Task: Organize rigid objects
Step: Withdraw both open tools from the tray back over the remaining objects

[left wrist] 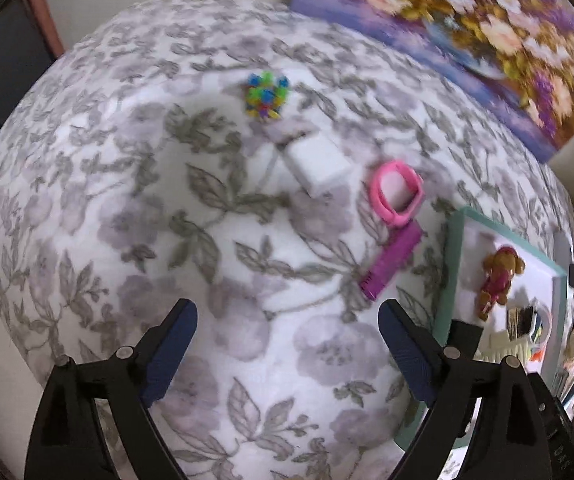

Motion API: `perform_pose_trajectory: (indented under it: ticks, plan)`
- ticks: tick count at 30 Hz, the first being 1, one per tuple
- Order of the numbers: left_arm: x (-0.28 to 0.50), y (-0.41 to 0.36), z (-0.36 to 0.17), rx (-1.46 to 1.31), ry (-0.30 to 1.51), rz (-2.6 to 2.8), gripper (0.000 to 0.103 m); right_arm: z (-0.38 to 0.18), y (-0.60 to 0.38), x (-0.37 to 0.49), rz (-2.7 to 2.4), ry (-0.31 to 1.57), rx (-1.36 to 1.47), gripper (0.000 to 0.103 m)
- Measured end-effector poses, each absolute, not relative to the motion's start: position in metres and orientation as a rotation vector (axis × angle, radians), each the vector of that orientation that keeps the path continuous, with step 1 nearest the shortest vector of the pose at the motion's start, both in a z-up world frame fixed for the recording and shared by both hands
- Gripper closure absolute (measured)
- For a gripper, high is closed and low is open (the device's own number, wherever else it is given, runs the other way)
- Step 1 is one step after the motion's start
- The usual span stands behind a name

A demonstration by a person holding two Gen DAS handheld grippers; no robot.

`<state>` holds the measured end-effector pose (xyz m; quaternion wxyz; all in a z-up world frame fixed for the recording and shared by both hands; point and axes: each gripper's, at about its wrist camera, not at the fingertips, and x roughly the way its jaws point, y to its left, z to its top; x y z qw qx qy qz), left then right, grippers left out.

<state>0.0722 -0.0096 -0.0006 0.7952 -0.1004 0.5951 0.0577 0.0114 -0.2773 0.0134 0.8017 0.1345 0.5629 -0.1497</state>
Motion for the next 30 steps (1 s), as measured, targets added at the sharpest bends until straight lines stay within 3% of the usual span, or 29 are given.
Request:
perform_pose_trajectory:
  ticks: [18,30]
  plan:
    - [0.121,0.026,0.027,-0.29,1.159,0.168,0.011,0.061,-0.229,0.079,-0.137,1.027,0.331,0.0]
    - [0.121,0.049,0.01,-0.316,1.161,0.166,0.011,0.042,-0.182,0.071,-0.024,1.038,0.282,0.002]
